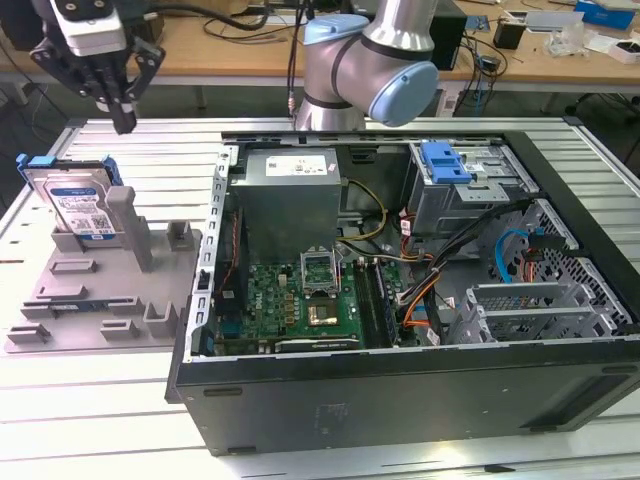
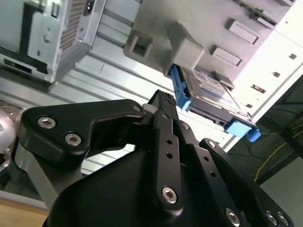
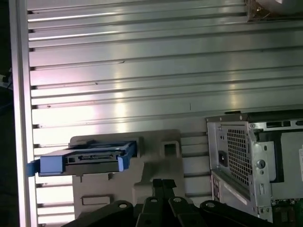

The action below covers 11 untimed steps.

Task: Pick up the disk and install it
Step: 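Reach for the disk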

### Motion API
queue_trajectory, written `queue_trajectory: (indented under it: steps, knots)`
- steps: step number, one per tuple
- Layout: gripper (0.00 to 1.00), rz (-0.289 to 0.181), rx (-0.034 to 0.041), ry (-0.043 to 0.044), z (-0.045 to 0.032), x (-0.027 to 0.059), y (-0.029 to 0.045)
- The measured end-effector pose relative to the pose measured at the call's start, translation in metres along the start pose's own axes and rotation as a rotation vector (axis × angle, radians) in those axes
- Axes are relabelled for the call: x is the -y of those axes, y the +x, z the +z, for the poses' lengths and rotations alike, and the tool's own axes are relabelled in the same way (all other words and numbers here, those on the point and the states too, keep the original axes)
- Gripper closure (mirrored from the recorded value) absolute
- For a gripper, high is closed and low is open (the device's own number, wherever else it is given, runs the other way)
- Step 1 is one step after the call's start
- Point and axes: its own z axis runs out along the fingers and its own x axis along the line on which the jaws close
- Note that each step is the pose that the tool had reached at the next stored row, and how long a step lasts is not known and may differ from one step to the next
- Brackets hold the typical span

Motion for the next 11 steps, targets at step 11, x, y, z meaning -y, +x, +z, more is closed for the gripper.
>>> queue_trajectory:
  steps: [11]
  knots:
    - [0.89,0.0,-0.0028,0.0003,0.0041,-0.0149,0.0451]
